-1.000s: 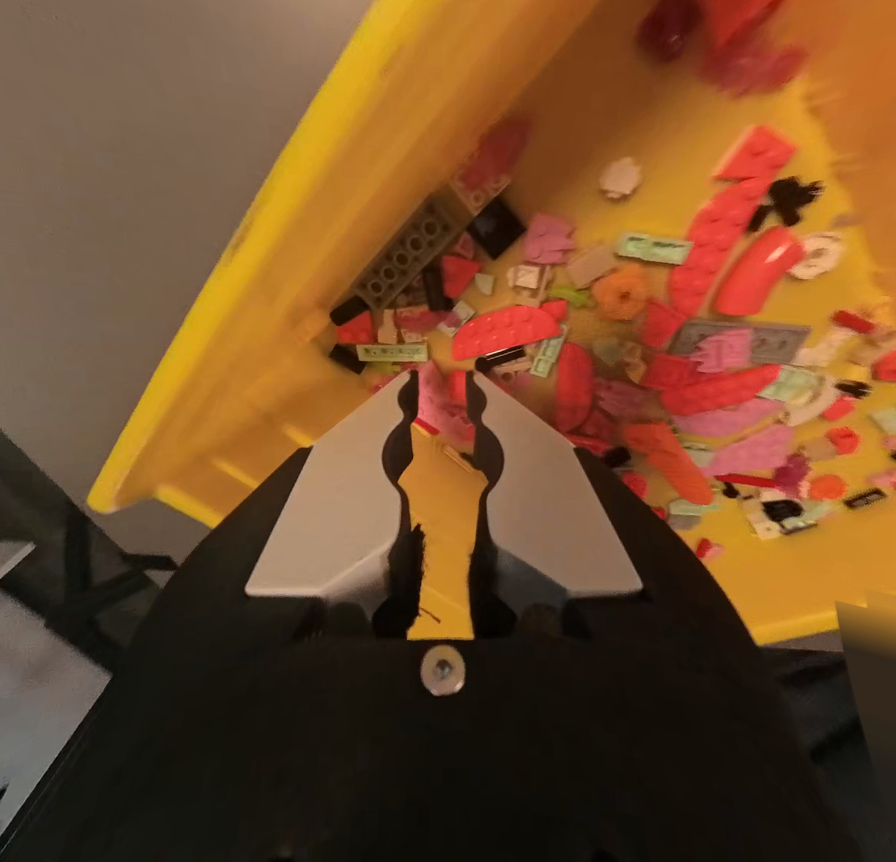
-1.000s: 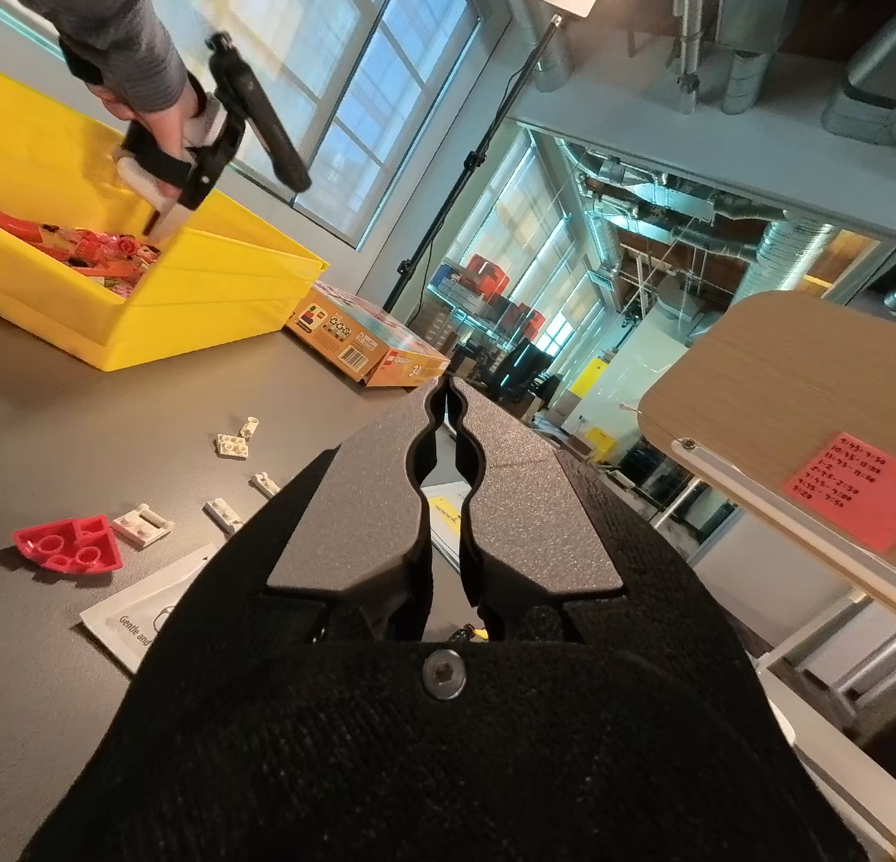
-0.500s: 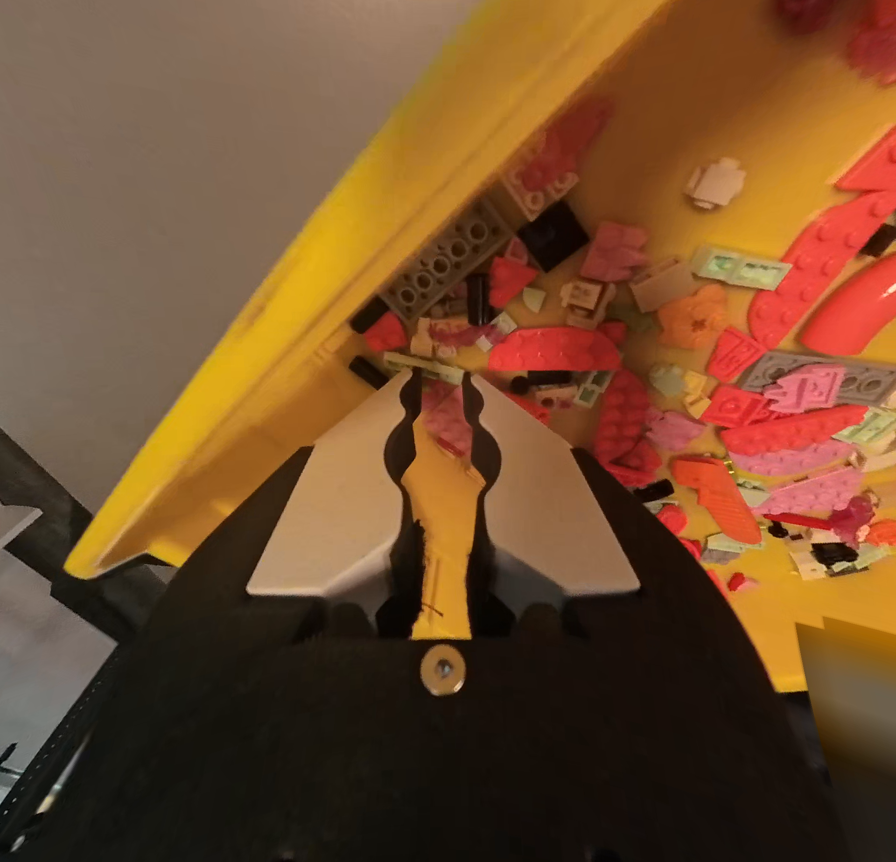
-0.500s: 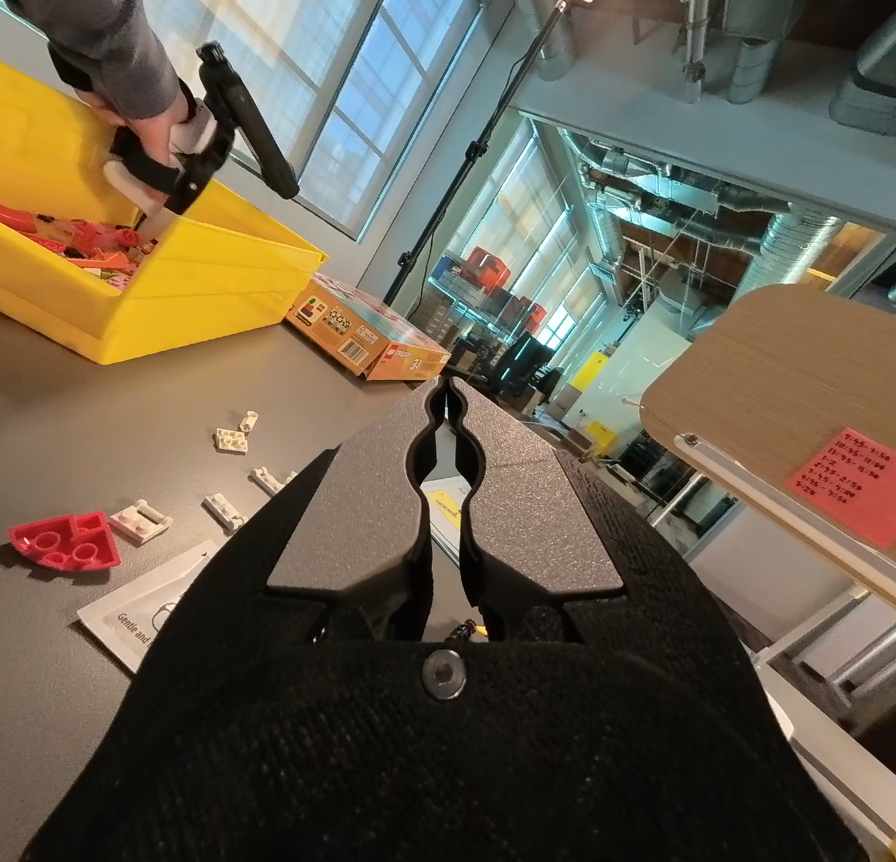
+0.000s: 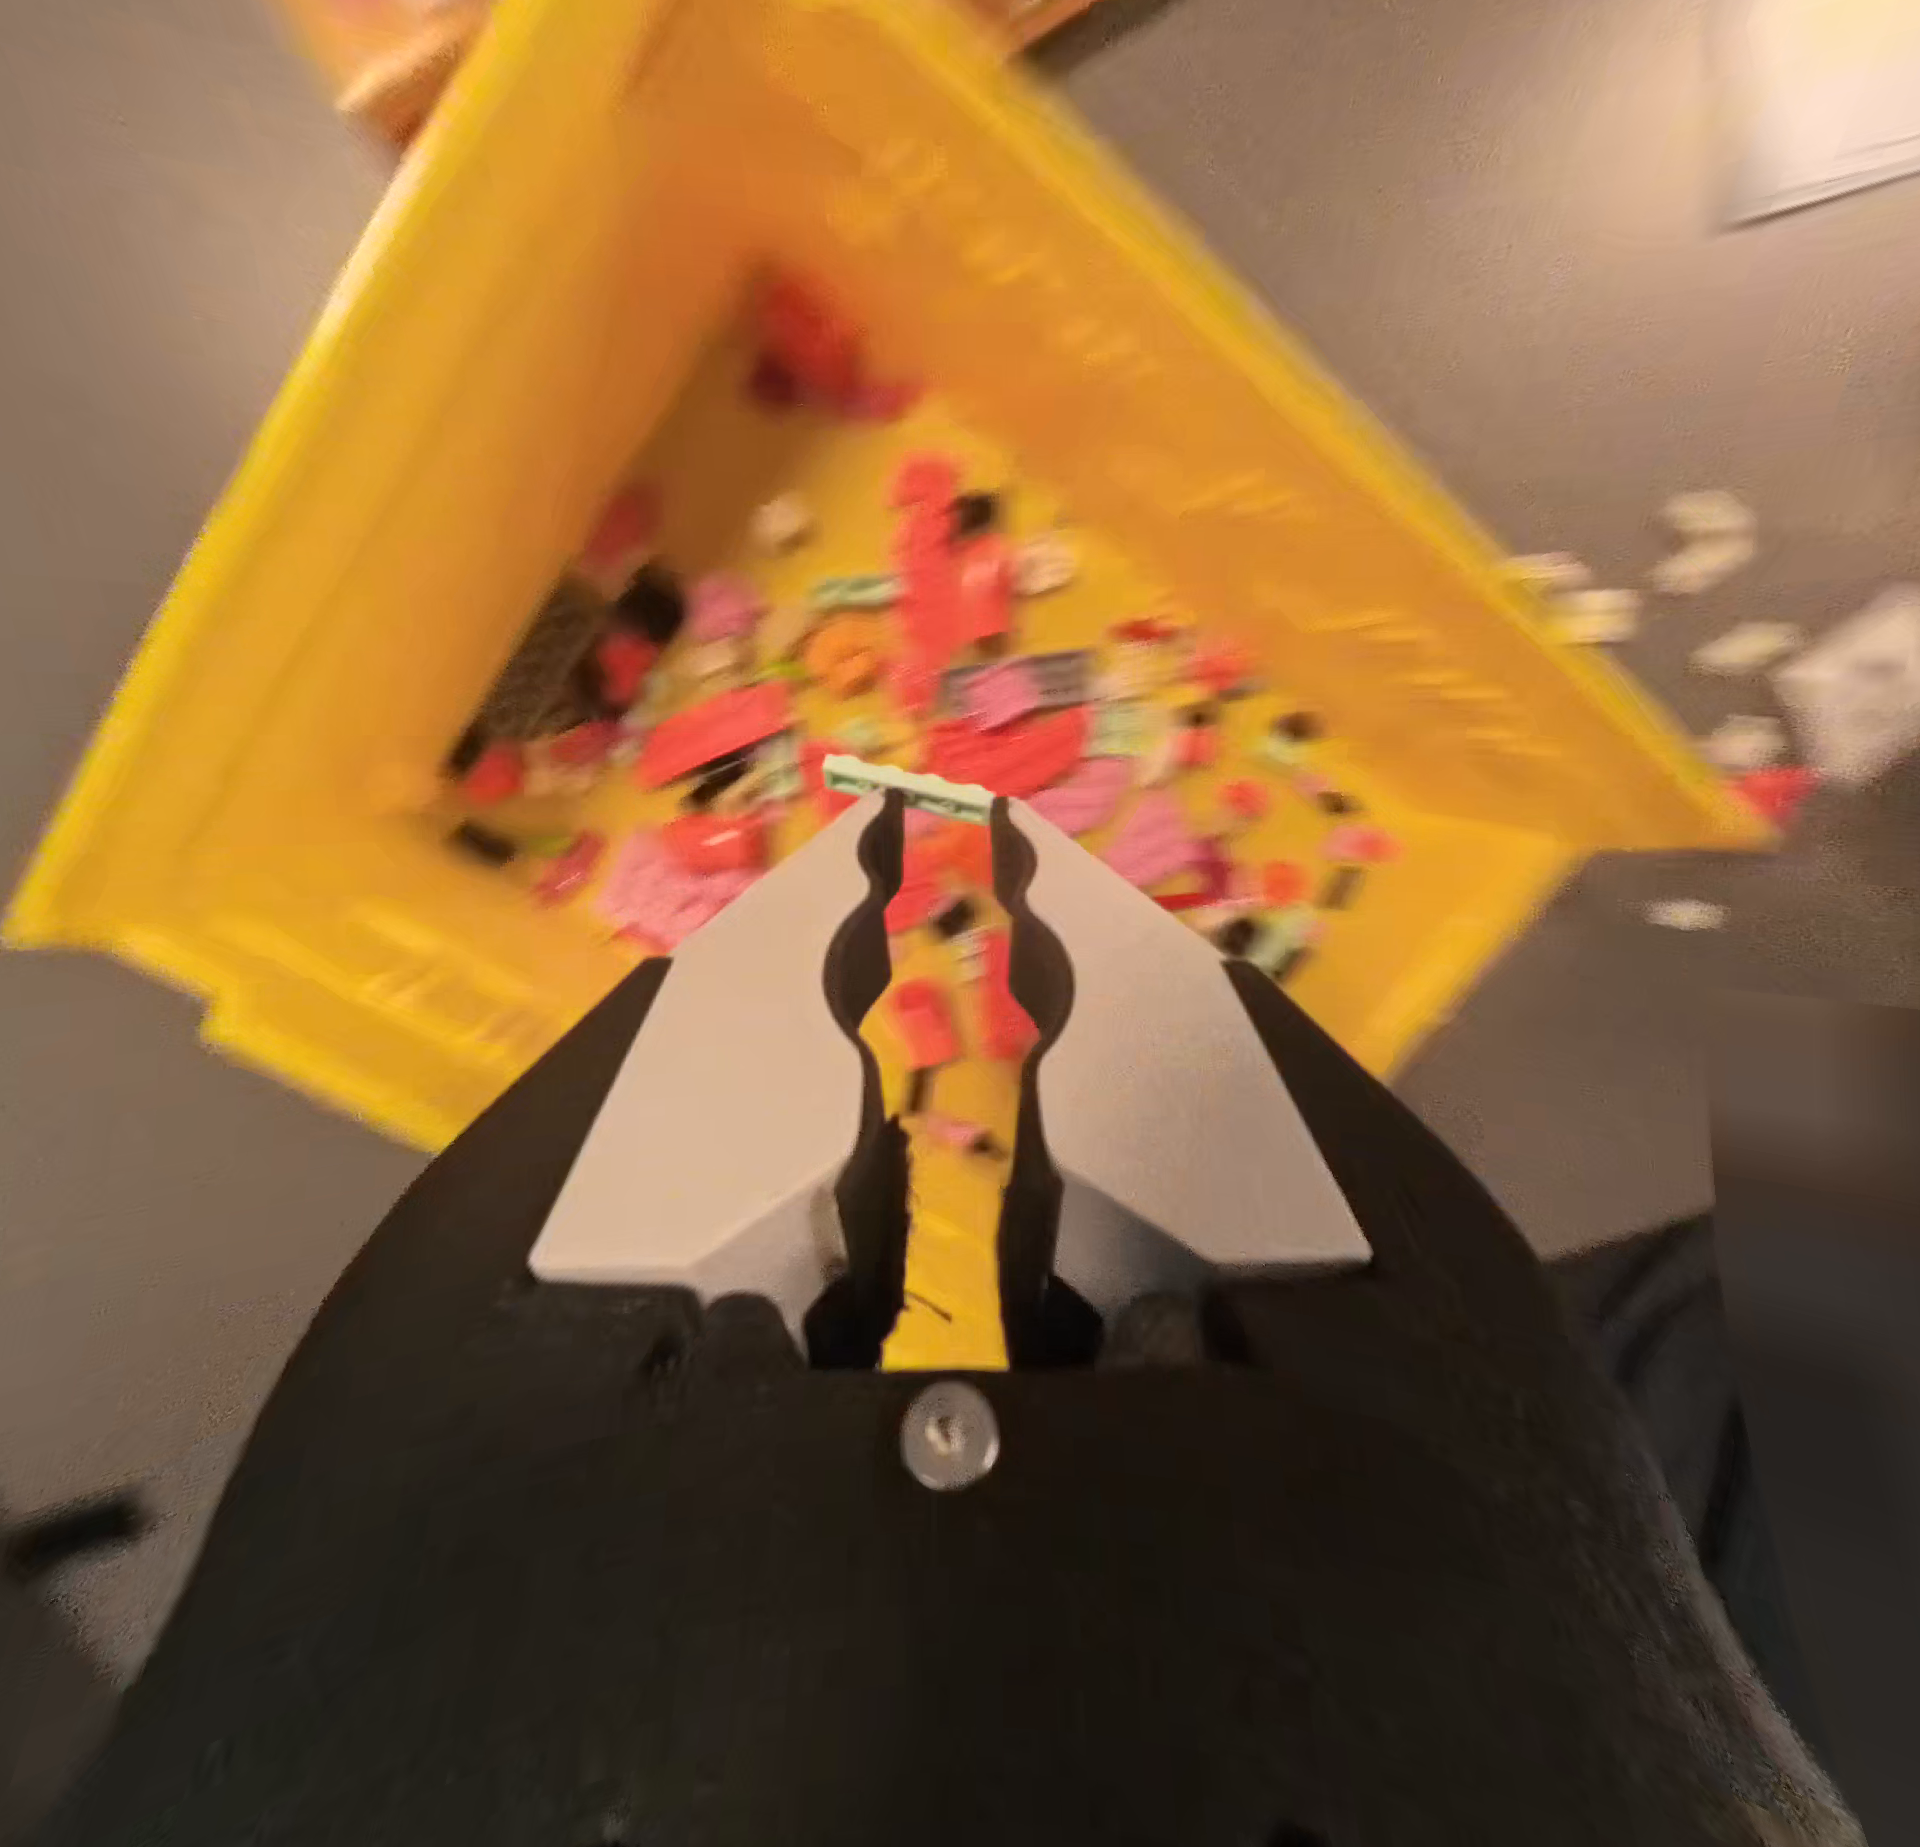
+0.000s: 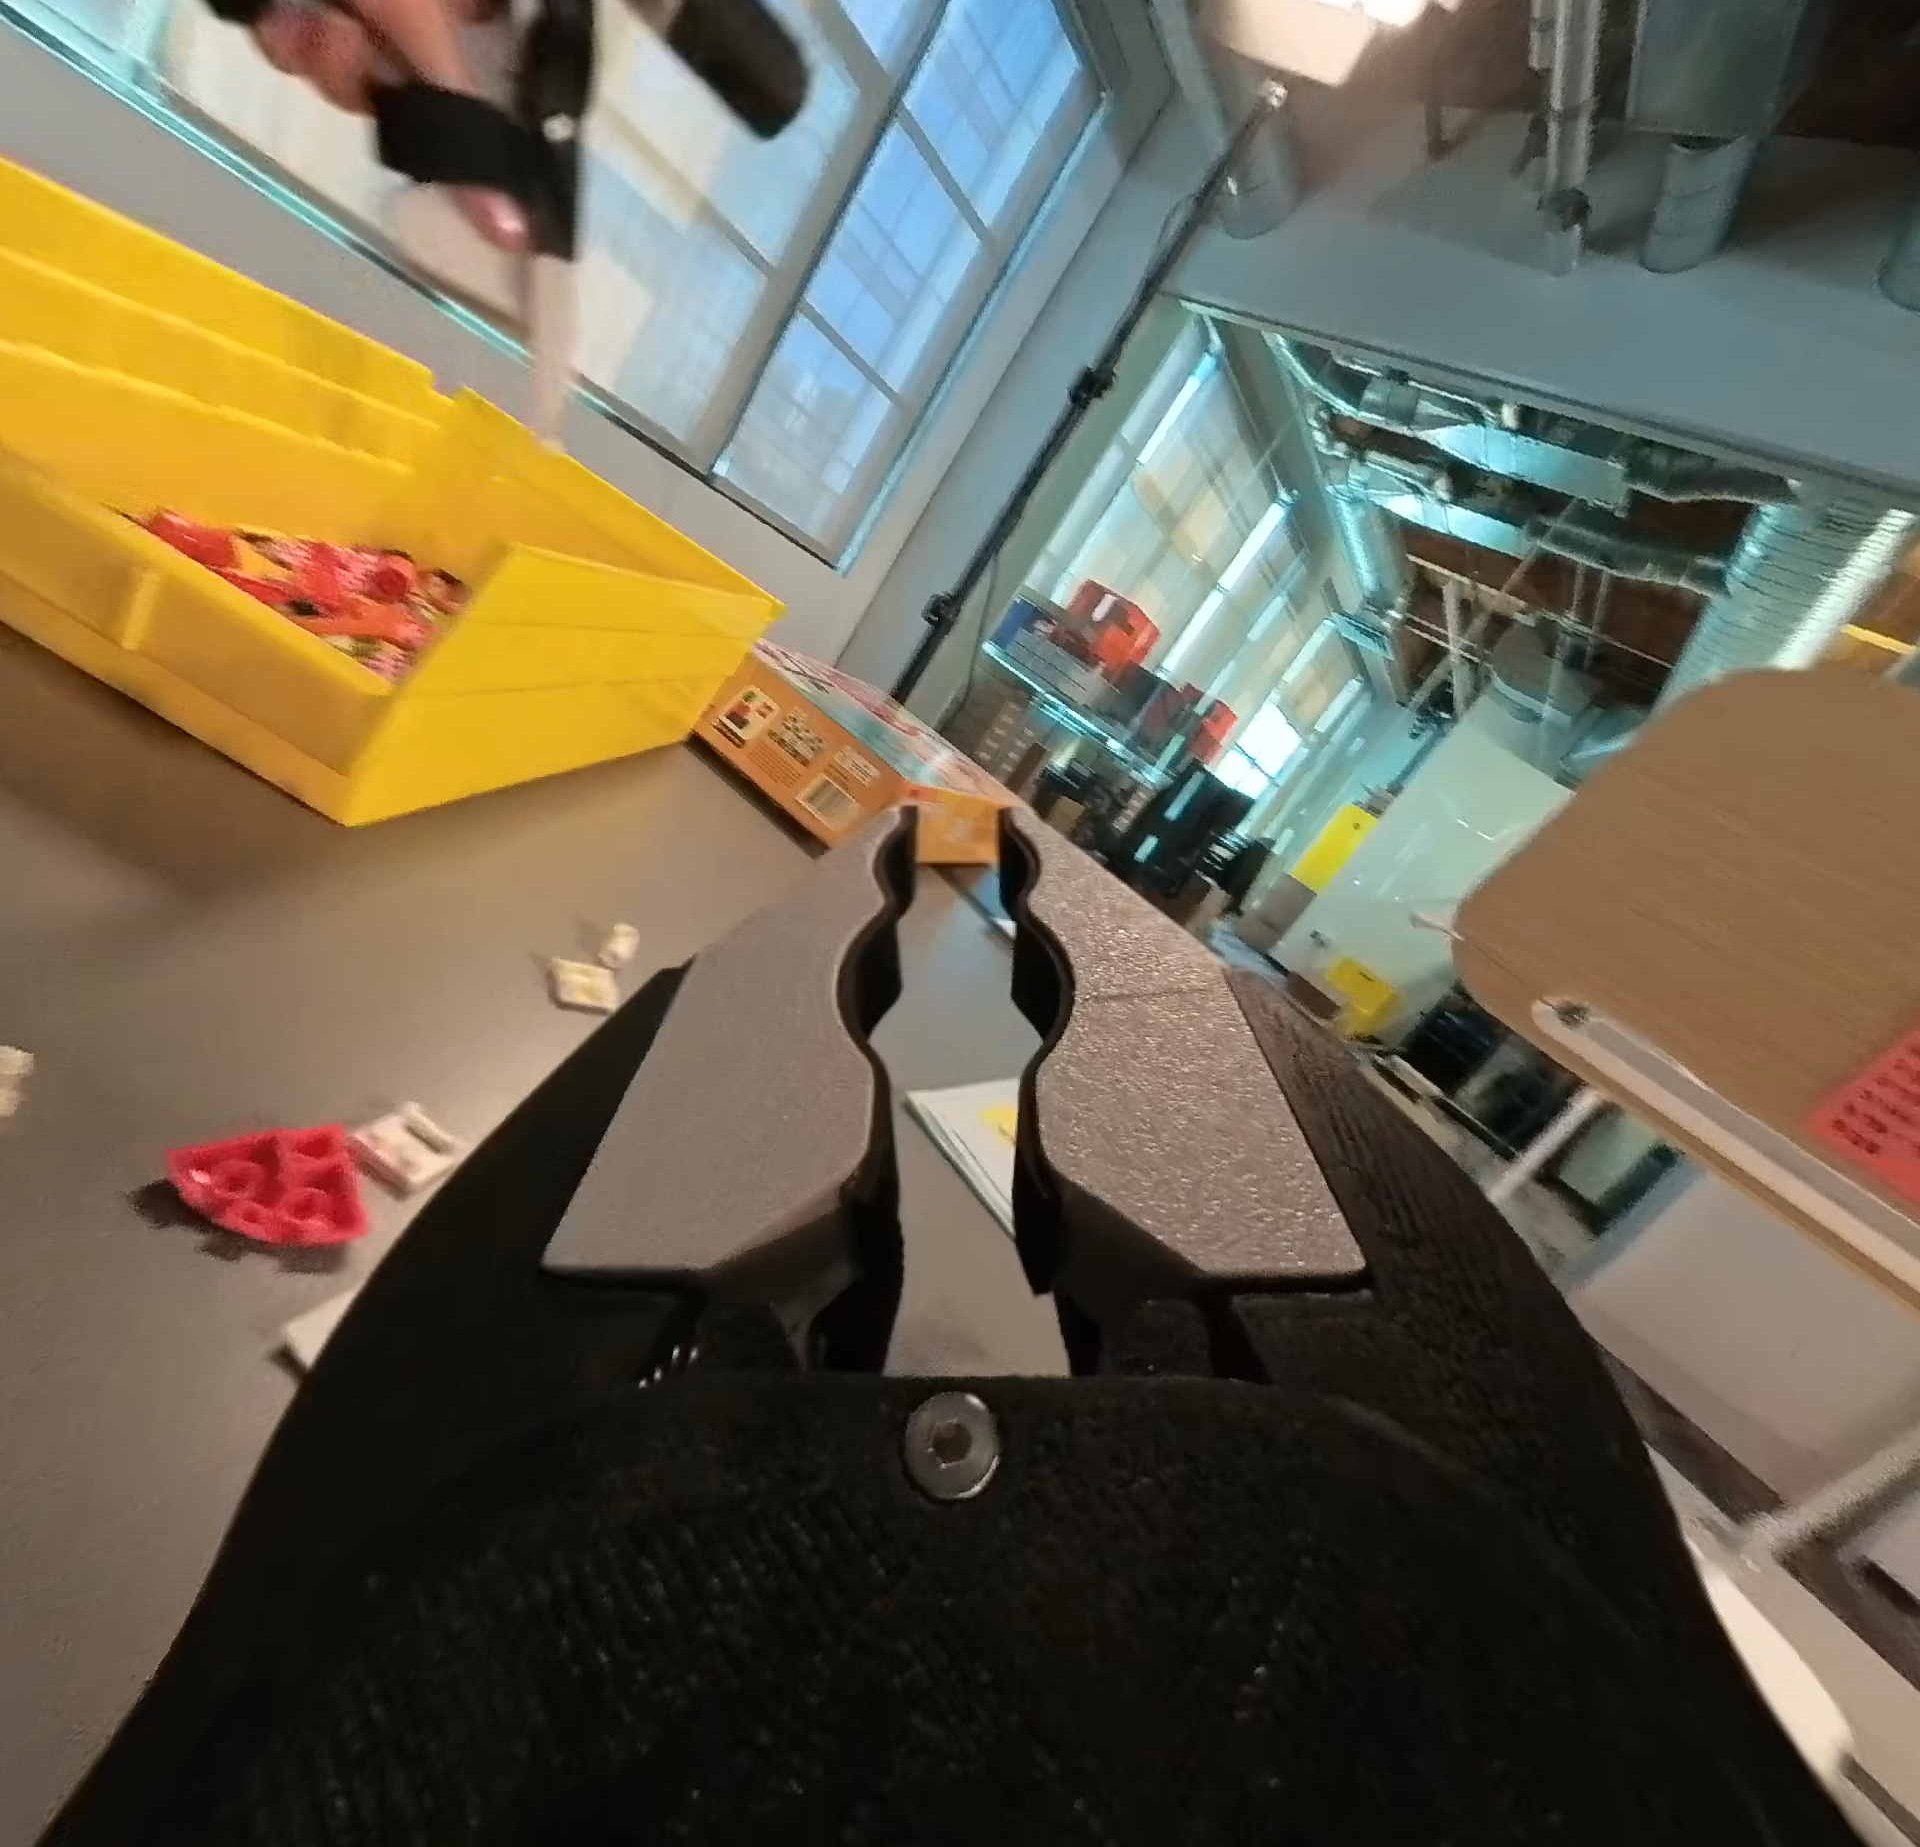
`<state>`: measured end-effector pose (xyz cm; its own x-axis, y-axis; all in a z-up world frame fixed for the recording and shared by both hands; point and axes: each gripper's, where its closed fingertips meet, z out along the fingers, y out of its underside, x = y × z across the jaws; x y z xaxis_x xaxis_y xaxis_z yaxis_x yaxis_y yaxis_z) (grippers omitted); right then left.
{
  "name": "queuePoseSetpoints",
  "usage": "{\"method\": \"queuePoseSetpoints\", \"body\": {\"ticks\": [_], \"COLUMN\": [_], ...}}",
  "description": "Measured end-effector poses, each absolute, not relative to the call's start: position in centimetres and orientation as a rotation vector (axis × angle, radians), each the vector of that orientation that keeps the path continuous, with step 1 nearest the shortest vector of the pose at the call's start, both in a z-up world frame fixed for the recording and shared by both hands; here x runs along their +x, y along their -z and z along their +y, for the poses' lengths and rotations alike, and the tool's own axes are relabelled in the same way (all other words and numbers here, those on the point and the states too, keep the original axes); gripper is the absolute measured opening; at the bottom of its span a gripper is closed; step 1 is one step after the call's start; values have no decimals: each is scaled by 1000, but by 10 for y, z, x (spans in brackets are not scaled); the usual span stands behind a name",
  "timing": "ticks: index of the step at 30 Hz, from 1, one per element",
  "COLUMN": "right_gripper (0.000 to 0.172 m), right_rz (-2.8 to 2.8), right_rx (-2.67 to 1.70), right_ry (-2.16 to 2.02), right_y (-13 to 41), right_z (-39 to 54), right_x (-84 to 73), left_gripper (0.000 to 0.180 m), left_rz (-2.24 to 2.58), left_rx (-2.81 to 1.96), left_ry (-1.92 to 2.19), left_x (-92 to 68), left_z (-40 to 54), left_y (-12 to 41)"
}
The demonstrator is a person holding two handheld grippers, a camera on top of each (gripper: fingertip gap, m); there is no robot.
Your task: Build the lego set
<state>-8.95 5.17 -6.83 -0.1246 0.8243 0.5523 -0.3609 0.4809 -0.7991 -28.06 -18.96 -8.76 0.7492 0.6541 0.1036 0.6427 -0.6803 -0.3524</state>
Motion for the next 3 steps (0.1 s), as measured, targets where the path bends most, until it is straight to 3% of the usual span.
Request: {"method": "queuePoseSetpoints", "body": {"ticks": [3], "right_gripper": [32], "right_rz": [-1395], "right_rx": [-374], "right_ry": [-1131], "right_y": [69], "right_z": [28], "right_x": [-85], "left_gripper": [16], "left_rz": [-732], "left_rx": [-2419], "left_ry": [191], "left_x": [-229], "left_z": [-131], "left_y": [47]}}
